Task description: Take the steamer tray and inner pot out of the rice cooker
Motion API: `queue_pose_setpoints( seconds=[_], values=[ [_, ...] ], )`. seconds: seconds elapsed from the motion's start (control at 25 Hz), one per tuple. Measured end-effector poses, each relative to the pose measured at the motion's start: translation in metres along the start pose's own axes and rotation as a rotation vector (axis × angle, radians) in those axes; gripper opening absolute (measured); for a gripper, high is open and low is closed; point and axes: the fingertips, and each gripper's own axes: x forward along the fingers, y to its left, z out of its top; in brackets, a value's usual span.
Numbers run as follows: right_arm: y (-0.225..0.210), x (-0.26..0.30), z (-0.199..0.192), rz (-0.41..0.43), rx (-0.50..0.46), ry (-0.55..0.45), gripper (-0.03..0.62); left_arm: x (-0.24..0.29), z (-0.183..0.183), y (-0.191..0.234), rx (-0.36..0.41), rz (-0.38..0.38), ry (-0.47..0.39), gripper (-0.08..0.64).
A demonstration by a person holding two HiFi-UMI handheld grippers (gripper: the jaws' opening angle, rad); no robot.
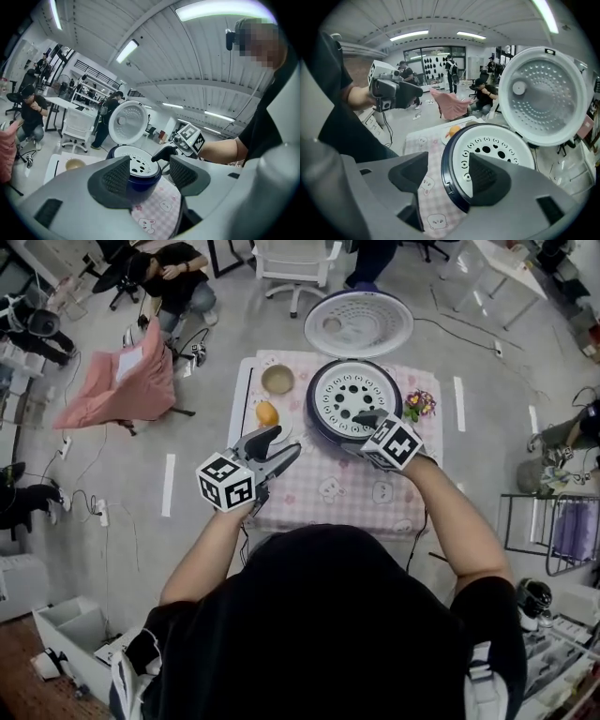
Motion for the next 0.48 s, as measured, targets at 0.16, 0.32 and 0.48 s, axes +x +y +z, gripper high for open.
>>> queue_pose_setpoints(
  seconds=[0.16, 0.32, 0.48],
  values=[
    [0.003, 0.02, -0.005, 0.059, -0.048, 0.077, 0.285, -0.001, -0.006, -0.002, -0.019, 0.025, -0.006, 0.272],
    [0.004, 0.036, -0.012, 0.107, -0.084, 0.139, 0.284, -0.003, -0.009, -0.001, -0.034, 0.048, -0.021, 0.272],
    [-0.017, 0.048, -0.034, 0.073, -0.138, 0.282, 0.282, -0.001, -0.013, 0.0, -0.048, 0.067, -0.027, 0.271]
  ],
)
